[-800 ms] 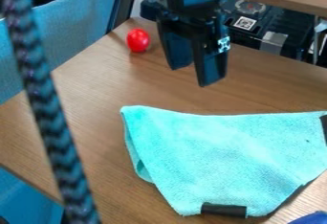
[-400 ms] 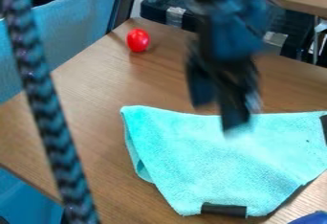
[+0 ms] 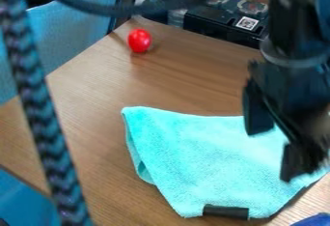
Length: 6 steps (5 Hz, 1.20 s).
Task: Unfold the cloth from the bottom right to the top left
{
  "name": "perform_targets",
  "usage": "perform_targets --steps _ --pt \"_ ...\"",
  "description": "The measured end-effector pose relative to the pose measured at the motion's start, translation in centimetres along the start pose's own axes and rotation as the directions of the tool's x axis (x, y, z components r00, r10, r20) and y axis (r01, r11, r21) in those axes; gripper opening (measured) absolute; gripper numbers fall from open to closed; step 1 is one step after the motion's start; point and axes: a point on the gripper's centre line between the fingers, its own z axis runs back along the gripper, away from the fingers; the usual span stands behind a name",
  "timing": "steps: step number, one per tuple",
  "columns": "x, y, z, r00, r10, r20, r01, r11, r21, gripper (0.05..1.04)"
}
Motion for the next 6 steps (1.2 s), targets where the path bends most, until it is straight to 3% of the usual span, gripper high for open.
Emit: perform_targets --steps 1,2,3,6 --pt "-0.2 -0.7 -0.7 0.999 -0.035 0.013 0.033 0.987 0.156 0.999" --pt "-0.7 -1.3 -1.1 0.997 -0.083 0.005 0.078 0.958 0.278 0.999" --pt "-1.8 -1.2 -2.4 0.994 -0.108 -0.015 0.108 0.948 0.298 0.999" --pt "-3.6 -1.3 -7.4 0.988 -0.067 -0.14 0.104 0.955 0.277 0.999"
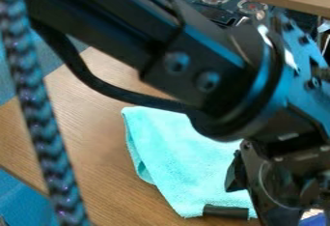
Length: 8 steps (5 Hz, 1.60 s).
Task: Unfold the cloth from the bottom right to the top left
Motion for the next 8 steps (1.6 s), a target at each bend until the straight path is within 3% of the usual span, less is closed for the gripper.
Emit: perform_targets --steps 3,7,8 --pt "0.0 -0.8 -3.1 0.997 -0.018 -0.08 0.02 1.0 0.021 0.999" --pt "0.4 0.4 -4.3 0.993 0.022 -0.116 -0.019 1.0 0.025 0.999" --pt "0.5 0.7 -4.4 0.993 0.032 -0.118 -0.029 0.999 0.02 0.955"
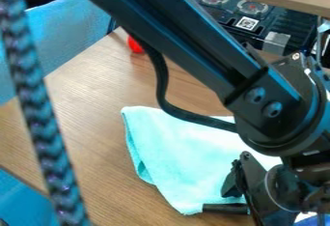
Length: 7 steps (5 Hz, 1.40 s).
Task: Unfold the cloth from the bottom right to the top left
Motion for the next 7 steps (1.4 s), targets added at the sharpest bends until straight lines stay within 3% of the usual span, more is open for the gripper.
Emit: perform_targets --steps 2,3,4,5,6,7 --pt "0.0 0.0 -0.3 1.0 0.01 -0.002 -0.01 1.0 -0.01 0.361" --pt "0.1 -0.2 -0.3 1.0 0.005 0.003 -0.005 1.0 -0.02 0.17" --pt "0.0 0.4 0.5 1.0 0.008 0.03 -0.007 0.999 -0.047 0.08" --pt "-0.1 2.5 2.3 0.995 0.071 0.071 -0.063 0.992 -0.108 0.069" --pt "-0.9 5.6 3.2 0.985 0.162 0.052 -0.151 0.975 -0.164 0.069" --pt "-0.9 8.6 3.8 0.973 0.233 0.005 -0.228 0.958 -0.176 0.069"
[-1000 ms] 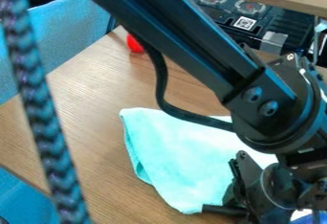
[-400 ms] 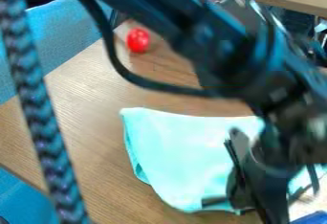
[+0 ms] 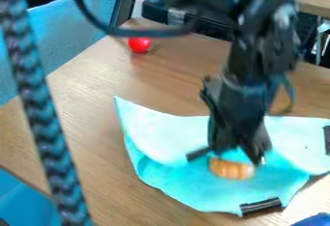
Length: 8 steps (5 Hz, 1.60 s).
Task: Unfold the cloth from the bottom right to the top left
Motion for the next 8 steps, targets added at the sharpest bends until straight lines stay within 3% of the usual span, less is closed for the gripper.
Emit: perform_targets --steps 1,3,5,7,8 --pt "1.0 2.6 -0.6 0.992 0.071 -0.106 -0.07 0.997 0.019 0.068" --pt "3.9 7.7 0.1 0.964 0.244 -0.107 -0.246 0.969 -0.008 0.068" --pt "5.4 11.1 -1.4 0.943 0.299 -0.148 -0.301 0.953 0.007 0.068" --pt "7.7 13.5 -2.3 0.961 0.195 -0.196 -0.163 0.972 0.167 0.068" --pt "9.0 13.7 -2.2 0.964 0.175 -0.201 -0.137 0.973 0.188 0.068"
